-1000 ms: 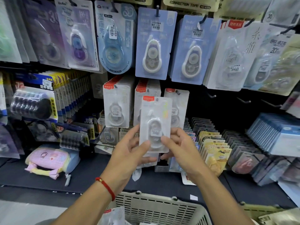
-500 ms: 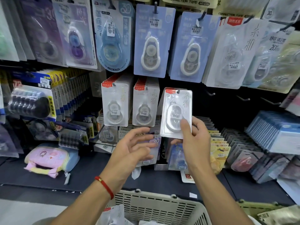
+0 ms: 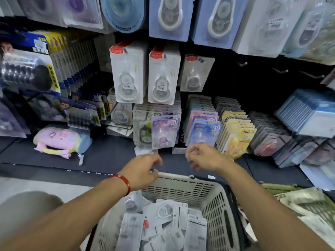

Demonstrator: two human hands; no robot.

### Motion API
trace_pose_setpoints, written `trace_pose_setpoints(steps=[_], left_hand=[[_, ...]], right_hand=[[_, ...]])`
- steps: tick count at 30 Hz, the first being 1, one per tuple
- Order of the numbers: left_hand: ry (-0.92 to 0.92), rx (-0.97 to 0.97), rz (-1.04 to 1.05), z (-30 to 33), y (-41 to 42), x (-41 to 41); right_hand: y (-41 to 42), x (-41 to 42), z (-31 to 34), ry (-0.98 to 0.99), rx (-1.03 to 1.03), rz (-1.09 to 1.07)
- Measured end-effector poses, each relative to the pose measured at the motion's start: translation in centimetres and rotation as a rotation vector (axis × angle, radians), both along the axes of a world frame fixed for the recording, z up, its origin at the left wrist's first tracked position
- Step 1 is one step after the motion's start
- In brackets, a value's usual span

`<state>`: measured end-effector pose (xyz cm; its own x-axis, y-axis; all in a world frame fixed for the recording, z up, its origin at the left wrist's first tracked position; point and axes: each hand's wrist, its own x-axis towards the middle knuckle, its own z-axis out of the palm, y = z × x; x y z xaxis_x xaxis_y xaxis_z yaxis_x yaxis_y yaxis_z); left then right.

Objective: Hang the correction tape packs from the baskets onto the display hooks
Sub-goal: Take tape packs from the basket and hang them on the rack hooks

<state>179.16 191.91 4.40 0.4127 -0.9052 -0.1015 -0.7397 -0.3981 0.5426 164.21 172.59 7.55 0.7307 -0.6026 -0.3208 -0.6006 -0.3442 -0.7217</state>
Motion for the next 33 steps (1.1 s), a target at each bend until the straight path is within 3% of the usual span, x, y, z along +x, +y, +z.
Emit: trace_pose_setpoints(steps=[3, 7, 11, 14, 21, 27, 31, 33], left_hand=[[-0.079, 0.290, -0.055, -5.5, 1.7, -1.4], [0.102, 0.566, -0.077, -12.5, 5.3, -4.1], [0.226, 0.578, 0.034, -16.1, 7.8, -6.5], [0.257, 0.505, 0.120, -16.8, 8.2, -7.5], [0.329, 0.324, 0.291, -16.2, 7.4, -6.9], [0.535, 0.137, 0.502, -16.3, 6.0, -6.5], [0.769, 0.061, 0.552, -15.2, 4.5, -5.6], [0.952, 0.082, 0.511, -14.8, 4.4, -5.6]], right_hand=[[1.1, -1.5, -4.6, 0.400, -0.326, 0.362], [3.5, -3.9, -14.2, 0.661, -0.301, 0.466], [6.2, -6.6, -23.7, 0.678, -0.181, 0.349], [7.3, -7.1, -27.6, 0.616, -0.231, 0.274], [5.6, -5.1, -28.5, 0.531, -0.306, 0.217], [6.4, -3.7, -23.5, 0.082, 0.096, -0.001], [6.1, -2.9, -19.2, -0.361, 0.760, -0.213], [6.4, -2.9, -18.4, -0.484, 1.059, -0.257]])
